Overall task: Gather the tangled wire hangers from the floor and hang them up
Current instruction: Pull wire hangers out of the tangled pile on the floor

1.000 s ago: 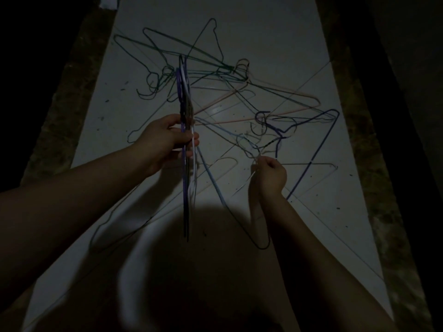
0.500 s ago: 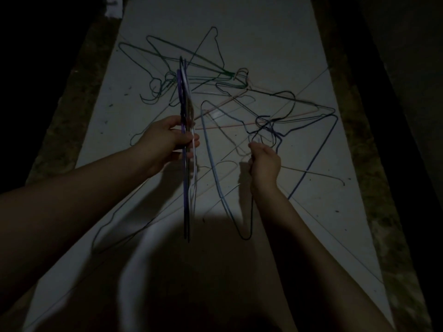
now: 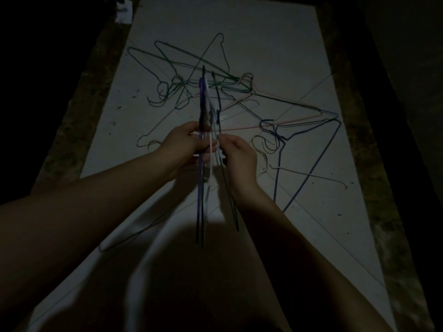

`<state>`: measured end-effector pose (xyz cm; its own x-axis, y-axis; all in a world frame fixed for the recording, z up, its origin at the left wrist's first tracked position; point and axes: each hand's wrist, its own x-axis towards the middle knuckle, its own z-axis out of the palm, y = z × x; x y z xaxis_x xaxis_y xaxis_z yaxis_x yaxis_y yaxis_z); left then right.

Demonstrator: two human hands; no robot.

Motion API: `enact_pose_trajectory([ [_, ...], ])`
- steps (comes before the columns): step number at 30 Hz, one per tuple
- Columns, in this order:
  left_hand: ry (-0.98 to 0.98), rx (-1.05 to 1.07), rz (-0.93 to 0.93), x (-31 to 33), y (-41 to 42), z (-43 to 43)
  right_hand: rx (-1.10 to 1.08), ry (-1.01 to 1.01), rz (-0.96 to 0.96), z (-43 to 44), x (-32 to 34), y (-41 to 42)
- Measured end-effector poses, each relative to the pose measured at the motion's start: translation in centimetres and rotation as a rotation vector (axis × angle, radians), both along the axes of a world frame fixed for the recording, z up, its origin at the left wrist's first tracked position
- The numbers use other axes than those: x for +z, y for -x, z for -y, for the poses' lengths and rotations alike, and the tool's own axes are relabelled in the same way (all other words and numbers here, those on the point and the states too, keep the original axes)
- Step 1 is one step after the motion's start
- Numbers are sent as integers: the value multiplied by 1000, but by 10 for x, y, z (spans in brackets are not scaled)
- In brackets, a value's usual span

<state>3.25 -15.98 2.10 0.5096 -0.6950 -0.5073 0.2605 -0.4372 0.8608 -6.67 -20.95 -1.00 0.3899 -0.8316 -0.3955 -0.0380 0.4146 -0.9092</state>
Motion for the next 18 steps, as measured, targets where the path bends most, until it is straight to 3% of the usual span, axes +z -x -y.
enact_pose_trajectory([
  [5, 15, -14, -13, -3, 5, 0, 19, 79, 43, -11, -3, 1],
  [18, 47, -39, -51, -12, 17, 10, 163, 340, -154, -4, -22, 12],
])
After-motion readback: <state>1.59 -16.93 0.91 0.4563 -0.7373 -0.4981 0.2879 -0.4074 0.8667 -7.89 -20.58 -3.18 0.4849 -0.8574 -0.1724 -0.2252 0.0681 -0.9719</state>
